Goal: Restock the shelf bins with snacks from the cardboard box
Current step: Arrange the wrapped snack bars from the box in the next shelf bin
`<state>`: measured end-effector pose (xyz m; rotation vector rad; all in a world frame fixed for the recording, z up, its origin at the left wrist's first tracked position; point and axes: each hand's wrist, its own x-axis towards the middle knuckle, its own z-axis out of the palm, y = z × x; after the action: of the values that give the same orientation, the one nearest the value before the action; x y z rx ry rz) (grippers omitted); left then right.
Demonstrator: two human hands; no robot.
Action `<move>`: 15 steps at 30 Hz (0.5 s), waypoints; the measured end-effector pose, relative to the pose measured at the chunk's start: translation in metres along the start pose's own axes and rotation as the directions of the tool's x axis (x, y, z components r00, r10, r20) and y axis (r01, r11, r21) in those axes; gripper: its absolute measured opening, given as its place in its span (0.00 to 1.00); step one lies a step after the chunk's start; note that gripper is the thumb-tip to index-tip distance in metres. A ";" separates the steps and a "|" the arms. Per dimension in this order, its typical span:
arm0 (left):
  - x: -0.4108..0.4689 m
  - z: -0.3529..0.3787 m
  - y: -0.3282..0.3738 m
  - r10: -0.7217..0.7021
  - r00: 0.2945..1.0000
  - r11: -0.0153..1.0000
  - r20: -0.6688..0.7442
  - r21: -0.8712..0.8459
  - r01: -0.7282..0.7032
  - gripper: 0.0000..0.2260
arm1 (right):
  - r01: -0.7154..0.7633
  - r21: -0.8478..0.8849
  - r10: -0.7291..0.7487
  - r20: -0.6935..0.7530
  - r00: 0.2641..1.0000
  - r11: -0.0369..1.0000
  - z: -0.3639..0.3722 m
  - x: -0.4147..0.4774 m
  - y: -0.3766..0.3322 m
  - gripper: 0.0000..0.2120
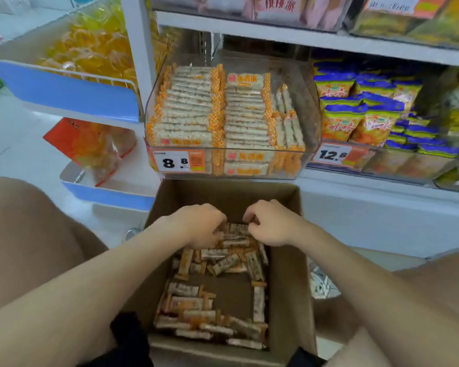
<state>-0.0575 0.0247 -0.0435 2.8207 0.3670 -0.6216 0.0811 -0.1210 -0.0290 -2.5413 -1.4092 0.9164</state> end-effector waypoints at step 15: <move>0.128 0.155 -0.051 -0.268 0.951 0.926 0.155 -0.232 0.299 0.34 | -0.238 -0.059 0.239 -0.003 0.971 0.969 0.164 0.141 0.079 0.27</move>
<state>-0.0187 0.0554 -0.2448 2.4916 0.7838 -0.7404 0.1057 -0.0855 -0.2550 -2.7998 -1.1643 0.9255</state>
